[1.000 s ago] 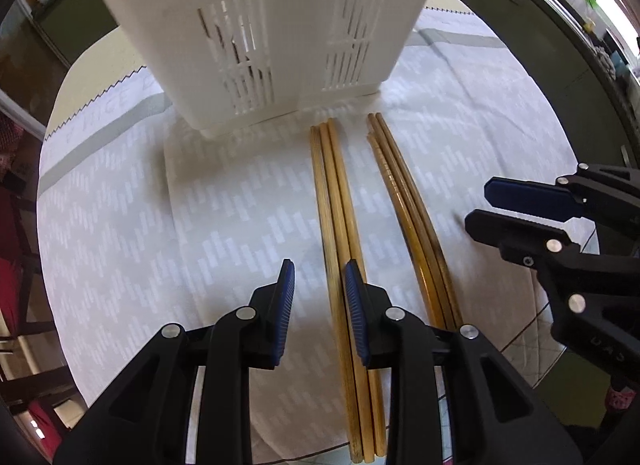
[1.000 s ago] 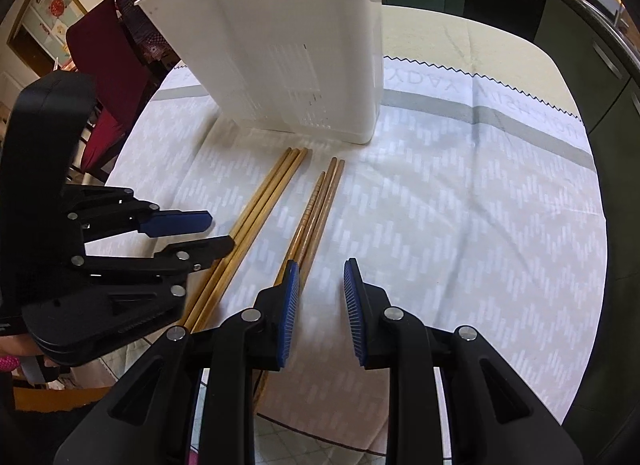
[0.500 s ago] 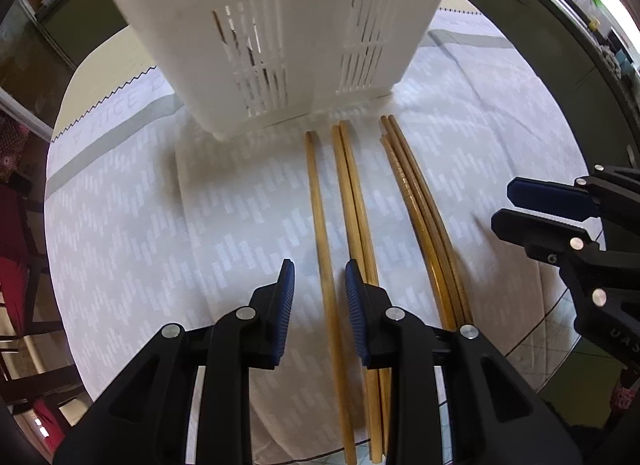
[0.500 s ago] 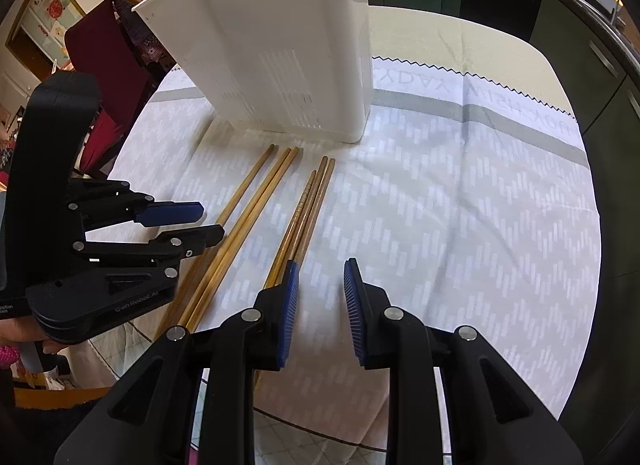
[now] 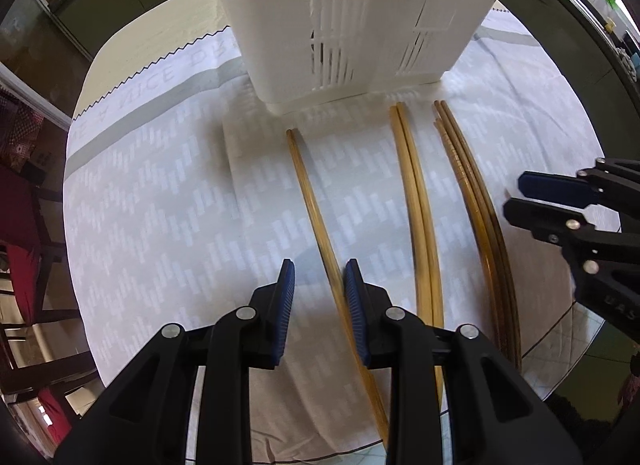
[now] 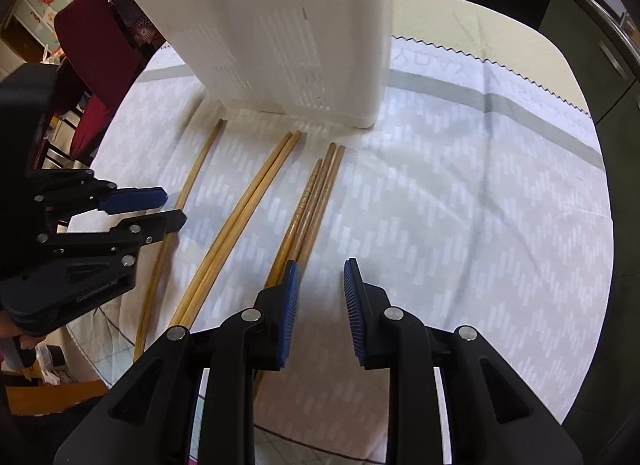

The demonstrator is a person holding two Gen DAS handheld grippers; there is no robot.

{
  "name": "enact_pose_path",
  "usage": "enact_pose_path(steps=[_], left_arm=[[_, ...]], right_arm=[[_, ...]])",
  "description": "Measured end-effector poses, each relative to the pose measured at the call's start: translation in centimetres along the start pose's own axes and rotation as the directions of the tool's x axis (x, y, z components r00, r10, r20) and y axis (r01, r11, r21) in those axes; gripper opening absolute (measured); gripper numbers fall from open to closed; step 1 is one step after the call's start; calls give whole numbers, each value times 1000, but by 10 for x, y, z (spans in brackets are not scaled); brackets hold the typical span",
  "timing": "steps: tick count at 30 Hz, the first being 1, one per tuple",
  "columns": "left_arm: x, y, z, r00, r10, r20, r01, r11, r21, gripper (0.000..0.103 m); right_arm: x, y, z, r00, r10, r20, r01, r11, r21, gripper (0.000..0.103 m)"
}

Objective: Organize utensils
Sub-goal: 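Grasp a wooden chopstick with the left tool while the right tool grasps another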

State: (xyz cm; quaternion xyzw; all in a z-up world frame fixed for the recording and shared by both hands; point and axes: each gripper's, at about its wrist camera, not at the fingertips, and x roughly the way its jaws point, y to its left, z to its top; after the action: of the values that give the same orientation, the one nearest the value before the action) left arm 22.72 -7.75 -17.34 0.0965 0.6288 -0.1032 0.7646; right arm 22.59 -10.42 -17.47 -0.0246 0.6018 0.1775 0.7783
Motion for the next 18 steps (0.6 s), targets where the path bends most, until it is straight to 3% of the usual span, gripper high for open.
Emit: enact_pose_path(steps=[15, 18], left_arm=[[-2, 3, -1, 1000, -12, 7, 12, 1000, 10, 27], [-3, 6, -2, 1000, -10, 1, 10, 1000, 1, 27]], right_arm=[[21, 20, 13, 995, -86, -49, 85, 996, -26, 25], [22, 17, 13, 993, -109, -53, 108, 994, -30, 17]])
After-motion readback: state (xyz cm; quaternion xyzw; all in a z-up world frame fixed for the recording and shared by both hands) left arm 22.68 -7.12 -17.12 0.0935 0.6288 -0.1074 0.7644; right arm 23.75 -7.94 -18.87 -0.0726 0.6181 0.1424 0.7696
